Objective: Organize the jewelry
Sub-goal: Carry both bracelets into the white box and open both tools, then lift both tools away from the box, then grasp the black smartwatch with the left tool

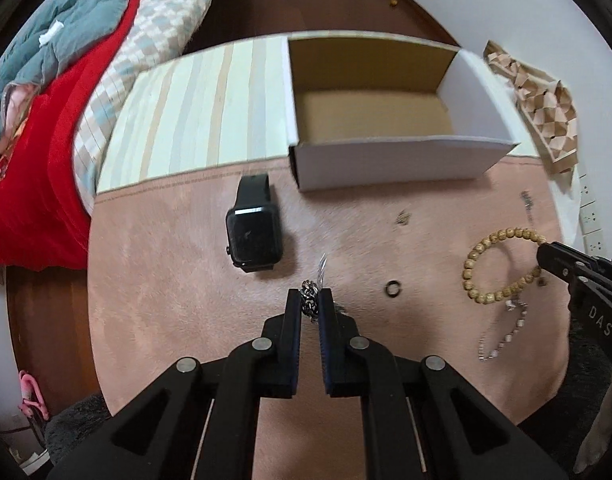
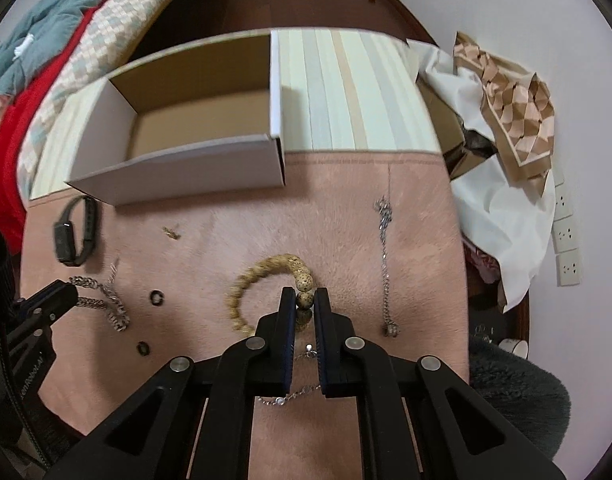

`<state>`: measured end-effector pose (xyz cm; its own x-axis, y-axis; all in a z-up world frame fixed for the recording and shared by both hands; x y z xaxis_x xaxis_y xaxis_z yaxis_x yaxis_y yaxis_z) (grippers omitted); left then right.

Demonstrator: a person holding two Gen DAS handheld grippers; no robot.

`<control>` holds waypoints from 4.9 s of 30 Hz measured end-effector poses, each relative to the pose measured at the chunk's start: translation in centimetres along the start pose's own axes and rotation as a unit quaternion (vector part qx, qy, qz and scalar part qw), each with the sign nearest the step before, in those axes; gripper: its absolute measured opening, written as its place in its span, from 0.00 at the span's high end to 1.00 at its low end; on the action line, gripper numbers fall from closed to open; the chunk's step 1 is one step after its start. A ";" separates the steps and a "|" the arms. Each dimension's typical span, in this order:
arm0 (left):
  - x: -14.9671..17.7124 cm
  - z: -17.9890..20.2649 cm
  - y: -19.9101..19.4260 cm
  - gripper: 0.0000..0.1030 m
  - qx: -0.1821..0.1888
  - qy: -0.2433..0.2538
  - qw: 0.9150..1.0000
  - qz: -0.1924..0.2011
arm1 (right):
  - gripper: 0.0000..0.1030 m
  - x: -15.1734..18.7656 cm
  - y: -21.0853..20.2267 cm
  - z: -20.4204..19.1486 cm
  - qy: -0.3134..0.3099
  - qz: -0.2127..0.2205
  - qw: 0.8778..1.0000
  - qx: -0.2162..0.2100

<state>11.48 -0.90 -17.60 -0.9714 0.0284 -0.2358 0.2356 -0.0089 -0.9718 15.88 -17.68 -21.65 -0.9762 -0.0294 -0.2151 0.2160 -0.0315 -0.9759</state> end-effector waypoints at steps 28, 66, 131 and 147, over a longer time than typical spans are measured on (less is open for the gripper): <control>-7.8 0.9 -8.4 0.95 0.055 0.022 0.992 0.109 | 0.91 -5.3 -14.6 0.5 -0.023 0.149 0.988 -0.040; -18.2 -2.6 -0.6 0.43 -0.007 -0.019 0.997 0.071 | 0.42 -16.8 -1.4 -1.7 -0.022 0.035 0.993 -0.110; 4.5 -4.2 2.0 0.04 -0.071 -0.077 0.994 0.026 | 0.31 7.3 1.1 6.0 0.092 -0.019 0.995 -0.039; 1.8 -6.1 4.2 0.04 -0.058 -0.102 0.993 0.010 | 0.99 6.5 3.2 3.9 0.076 -0.005 0.997 -0.033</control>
<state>10.91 5.20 -22.09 -0.9495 -0.1736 -0.2613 0.2452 0.1085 -0.9634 10.35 -21.87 -26.03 -0.9715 0.1218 -0.2036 0.2092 0.0352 -0.9772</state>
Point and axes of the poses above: each gripper's, at about its wrist camera, not at the fingertips, and y roughly the way its jaws point, z to its right, x to its underside, the point moved 1 cm from there along y, roughly the way its jaws point, and after that the axes turned 1 degree about -y, right-handed, at the moved point
